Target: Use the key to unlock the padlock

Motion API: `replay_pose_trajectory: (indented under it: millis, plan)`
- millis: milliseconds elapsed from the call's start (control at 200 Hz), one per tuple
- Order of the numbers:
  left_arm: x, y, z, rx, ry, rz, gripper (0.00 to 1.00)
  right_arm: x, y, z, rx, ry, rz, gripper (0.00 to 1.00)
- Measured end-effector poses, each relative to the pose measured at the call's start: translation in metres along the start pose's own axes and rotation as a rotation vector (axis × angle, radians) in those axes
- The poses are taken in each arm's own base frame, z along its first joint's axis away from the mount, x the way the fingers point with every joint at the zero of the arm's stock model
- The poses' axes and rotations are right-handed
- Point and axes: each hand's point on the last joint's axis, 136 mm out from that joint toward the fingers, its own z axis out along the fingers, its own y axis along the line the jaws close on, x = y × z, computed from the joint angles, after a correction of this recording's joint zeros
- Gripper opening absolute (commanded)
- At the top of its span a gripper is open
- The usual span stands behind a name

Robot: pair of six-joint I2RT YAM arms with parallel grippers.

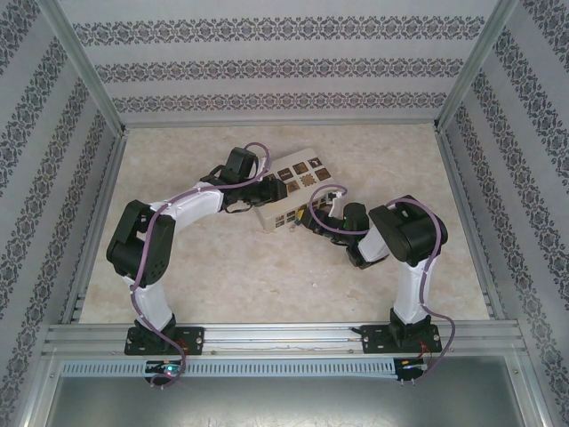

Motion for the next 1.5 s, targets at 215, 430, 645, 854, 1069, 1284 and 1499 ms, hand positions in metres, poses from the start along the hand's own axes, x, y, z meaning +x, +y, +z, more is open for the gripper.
replay_pose_trajectory:
  millis: [215,430,645,854,1069,1284,1499]
  plan:
    - [0.0,0.0,0.0,0.001,0.0,0.001,0.42,0.002,-0.005,-0.001,0.02,0.001,0.008,0.16]
    - [0.0,0.0,0.0,0.0,0.001,0.0,0.42,0.001,-0.008,-0.002,0.033,-0.005,0.013,0.06]
    - [0.001,0.001,0.0,0.002,0.0,0.001,0.41,0.001,-0.009,-0.003,0.038,-0.015,0.022,0.0]
    - [0.001,0.001,0.0,0.005,-0.005,0.004,0.42,-0.001,-0.01,-0.01,0.056,-0.051,0.055,0.0]
    - [0.003,0.0,-0.001,0.018,-0.019,0.015,0.42,-0.005,-0.01,-0.015,0.069,-0.093,0.108,0.0]
    - [0.003,0.0,-0.001,0.024,-0.027,0.021,0.41,-0.007,-0.009,-0.015,0.085,-0.127,0.164,0.0]
    - [0.003,0.0,-0.001,0.026,-0.03,0.023,0.42,-0.011,-0.011,-0.014,0.101,-0.163,0.219,0.0]
